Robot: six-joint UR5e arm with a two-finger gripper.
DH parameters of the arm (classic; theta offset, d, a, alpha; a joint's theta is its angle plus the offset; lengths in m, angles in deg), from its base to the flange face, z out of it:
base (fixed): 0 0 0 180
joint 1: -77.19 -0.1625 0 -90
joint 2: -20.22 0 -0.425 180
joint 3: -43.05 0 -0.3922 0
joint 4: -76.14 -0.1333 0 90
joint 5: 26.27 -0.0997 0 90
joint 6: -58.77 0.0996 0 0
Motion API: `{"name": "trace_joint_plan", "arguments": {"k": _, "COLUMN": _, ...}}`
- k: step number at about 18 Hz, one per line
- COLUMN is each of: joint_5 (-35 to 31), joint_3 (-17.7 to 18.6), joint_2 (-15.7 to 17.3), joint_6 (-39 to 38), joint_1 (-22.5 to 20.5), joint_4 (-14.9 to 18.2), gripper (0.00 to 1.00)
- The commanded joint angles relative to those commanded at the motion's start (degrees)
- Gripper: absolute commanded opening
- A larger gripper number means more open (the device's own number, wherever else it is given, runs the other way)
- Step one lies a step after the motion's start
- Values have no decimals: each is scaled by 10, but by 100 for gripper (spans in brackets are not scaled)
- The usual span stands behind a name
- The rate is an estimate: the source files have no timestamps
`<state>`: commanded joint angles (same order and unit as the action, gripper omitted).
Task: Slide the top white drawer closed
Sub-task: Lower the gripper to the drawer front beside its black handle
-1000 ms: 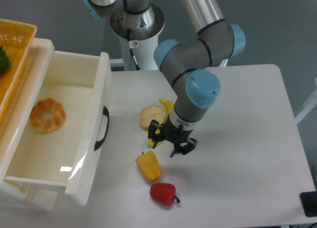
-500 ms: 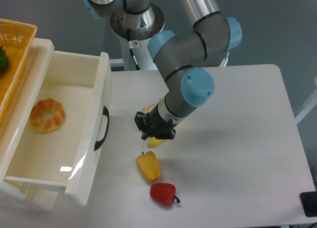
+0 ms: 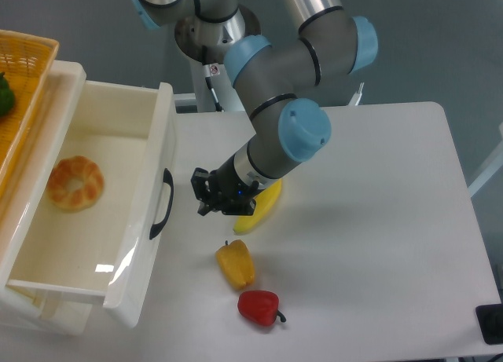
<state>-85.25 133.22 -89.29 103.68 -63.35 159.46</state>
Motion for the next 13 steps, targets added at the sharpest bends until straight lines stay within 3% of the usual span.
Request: {"name": "trace_joint_plan", "arguments": {"k": 13, "joint_5": 19, "joint_3": -4, "joint_2": 5, "joint_6": -9, "joint_1": 15, "joint_4": 3, "gripper": 0}}
